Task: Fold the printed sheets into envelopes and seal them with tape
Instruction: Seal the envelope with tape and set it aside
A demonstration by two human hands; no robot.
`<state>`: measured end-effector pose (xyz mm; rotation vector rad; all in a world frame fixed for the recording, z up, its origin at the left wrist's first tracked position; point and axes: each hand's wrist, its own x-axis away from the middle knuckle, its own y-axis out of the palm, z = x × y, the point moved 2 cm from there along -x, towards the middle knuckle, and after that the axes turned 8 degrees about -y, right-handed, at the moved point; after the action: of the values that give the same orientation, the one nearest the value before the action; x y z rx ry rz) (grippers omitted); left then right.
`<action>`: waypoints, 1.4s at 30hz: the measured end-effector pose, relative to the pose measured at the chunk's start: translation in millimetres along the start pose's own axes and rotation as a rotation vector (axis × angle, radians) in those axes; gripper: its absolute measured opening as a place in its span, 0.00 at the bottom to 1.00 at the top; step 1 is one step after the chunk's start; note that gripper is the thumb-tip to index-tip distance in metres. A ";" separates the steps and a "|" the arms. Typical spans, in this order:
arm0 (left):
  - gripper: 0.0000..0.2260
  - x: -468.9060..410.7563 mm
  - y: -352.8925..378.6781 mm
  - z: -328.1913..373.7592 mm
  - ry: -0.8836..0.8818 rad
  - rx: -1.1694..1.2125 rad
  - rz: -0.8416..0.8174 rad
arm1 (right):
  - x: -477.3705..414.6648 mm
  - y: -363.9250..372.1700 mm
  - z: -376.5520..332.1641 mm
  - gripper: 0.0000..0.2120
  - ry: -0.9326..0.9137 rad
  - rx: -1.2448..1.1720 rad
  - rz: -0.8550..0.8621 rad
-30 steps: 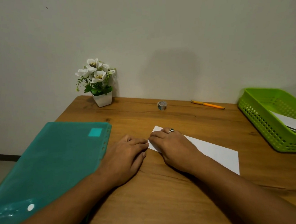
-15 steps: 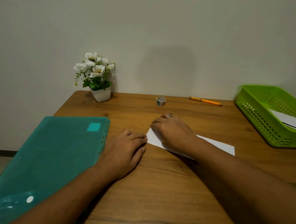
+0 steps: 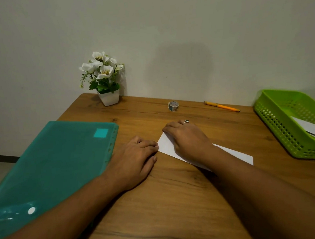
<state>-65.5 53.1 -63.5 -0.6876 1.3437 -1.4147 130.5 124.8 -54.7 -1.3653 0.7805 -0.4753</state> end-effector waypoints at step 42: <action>0.15 -4.8 -1.3 1.4 -0.025 0.012 0.026 | 14.4 10.4 4.2 0.18 0.071 0.000 0.047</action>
<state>-63.0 56.8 -60.8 -0.6763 1.3191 -1.3881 141.8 119.1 -67.9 -1.3333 0.8685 -0.4886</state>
